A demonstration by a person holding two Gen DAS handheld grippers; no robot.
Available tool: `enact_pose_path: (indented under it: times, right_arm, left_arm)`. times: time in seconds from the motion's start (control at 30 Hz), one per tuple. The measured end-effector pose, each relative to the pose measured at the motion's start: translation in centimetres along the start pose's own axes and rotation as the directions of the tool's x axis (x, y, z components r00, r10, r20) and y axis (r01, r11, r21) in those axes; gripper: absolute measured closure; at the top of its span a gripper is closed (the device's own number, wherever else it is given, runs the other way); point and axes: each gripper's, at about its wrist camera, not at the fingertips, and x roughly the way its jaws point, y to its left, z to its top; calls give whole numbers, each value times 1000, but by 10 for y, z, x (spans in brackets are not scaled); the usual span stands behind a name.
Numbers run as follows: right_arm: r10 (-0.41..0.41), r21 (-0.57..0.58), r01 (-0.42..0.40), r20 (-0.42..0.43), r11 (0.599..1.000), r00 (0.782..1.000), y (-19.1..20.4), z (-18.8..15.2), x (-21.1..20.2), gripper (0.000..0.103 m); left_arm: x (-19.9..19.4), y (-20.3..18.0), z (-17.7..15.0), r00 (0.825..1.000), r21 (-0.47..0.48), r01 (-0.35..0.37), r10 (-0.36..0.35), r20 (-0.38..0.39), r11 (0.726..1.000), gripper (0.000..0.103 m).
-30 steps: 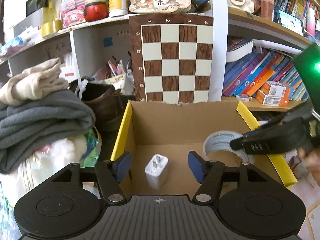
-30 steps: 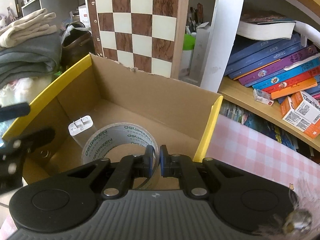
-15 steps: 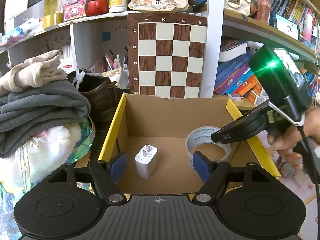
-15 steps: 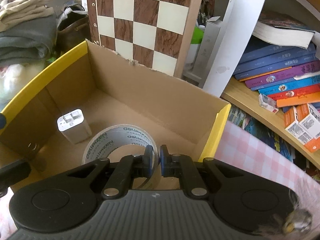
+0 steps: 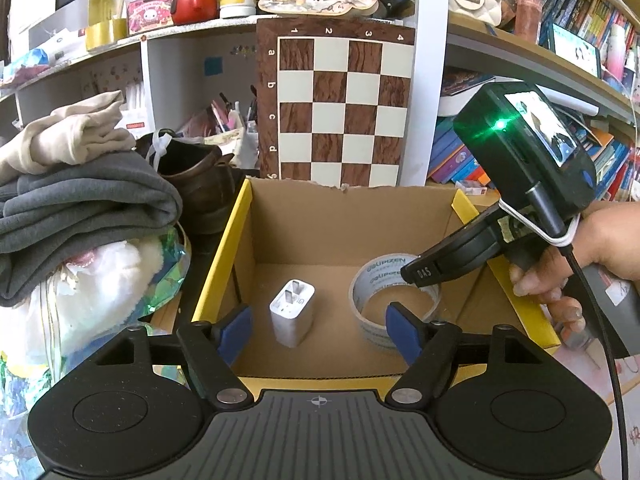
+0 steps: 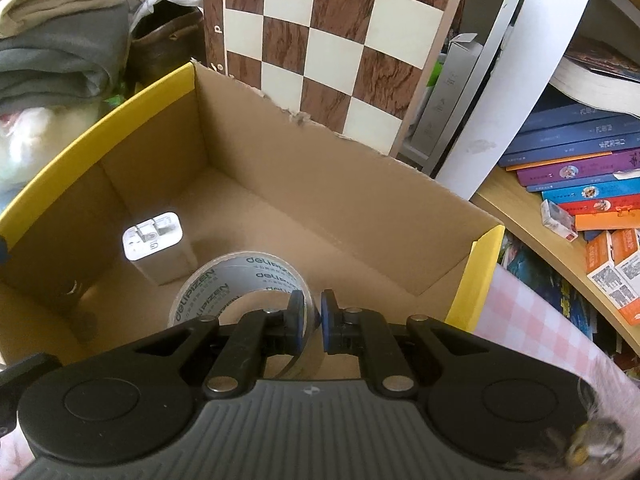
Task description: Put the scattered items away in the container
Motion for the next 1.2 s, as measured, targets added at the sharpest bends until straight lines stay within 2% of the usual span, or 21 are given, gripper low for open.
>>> enact_pose_path:
  times: [0.57, 0.6, 0.7, 1.2]
  right_arm:
    - [-2, -42, 2, -15, 999, 1000, 4, 4, 7, 92]
    - [-9, -41, 9, -9, 999, 1000, 4, 5, 6, 90]
    - [-27, -43, 28, 16, 999, 999, 3, 5, 2, 66]
    - [6, -4, -6, 101, 1000, 995, -2, 3, -34, 65]
  left_arm:
    - [4, 0, -1, 1000, -2, -4, 4, -19, 1000, 28]
    - [3, 0, -2, 1000, -3, -4, 4, -20, 1000, 28]
    - [4, -1, -2, 1000, -3, -5, 5, -20, 1000, 28]
    - [-6, -9, 1, 1000, 25, -15, 15, -7, 1000, 28]
